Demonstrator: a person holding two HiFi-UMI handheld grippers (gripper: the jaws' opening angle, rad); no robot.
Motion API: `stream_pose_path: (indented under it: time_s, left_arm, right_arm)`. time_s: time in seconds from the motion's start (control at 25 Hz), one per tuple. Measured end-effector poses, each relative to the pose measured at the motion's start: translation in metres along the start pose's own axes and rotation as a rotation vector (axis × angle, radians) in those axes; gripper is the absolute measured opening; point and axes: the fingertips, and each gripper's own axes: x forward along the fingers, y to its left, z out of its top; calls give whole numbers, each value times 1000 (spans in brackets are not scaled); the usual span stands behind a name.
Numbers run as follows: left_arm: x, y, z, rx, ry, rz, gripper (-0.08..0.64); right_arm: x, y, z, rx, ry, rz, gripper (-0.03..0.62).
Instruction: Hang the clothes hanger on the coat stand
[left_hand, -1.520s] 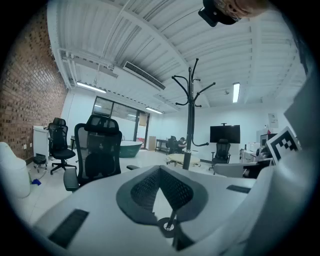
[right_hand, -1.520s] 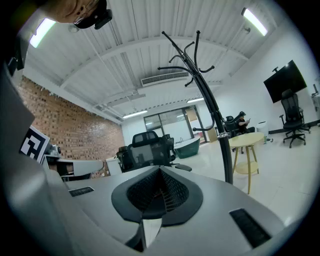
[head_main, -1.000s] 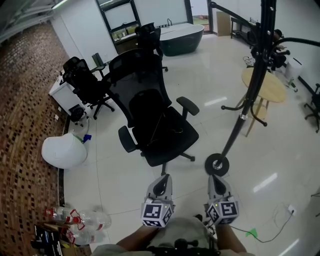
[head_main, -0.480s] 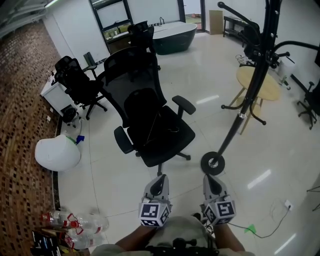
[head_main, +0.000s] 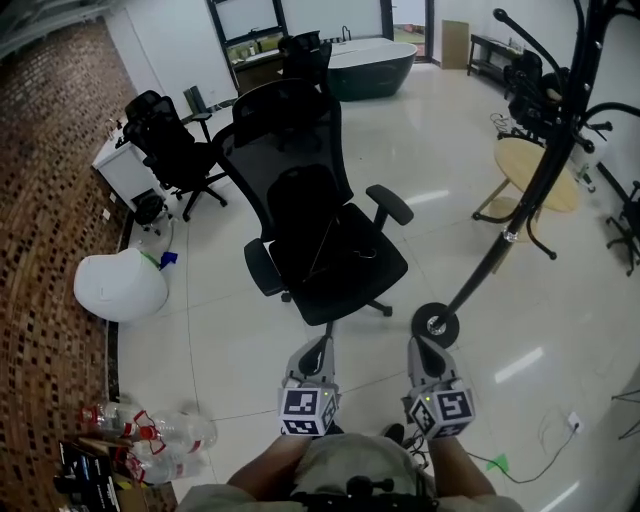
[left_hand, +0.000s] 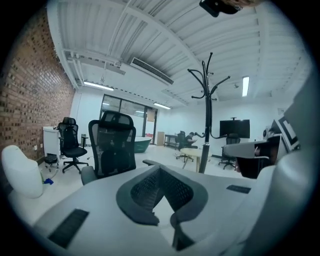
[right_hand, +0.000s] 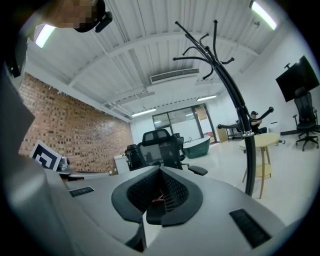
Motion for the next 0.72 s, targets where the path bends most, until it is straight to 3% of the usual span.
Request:
stream_pose_path:
  time_s: [0.2, 0.36, 0.48, 0.56, 0.72]
  left_arm:
    - [24, 143, -11, -47, 57, 63, 0]
    - [35, 245, 2, -48, 62, 27, 0]
    - [51, 288, 14, -49, 64, -3, 38]
    - [65, 313, 21, -42, 61, 2, 50]
    - [109, 364, 40, -34, 73, 26, 67]
  right_arm:
    - [101, 58, -1, -65, -24, -21, 5]
    - [194, 130, -3, -103, -47, -48, 5]
    - [251, 168, -14, -122, -13, -25, 54]
    - [286, 186, -23, -136, 17, -3, 54]
    - [362, 198, -38, -141, 78, 24, 95]
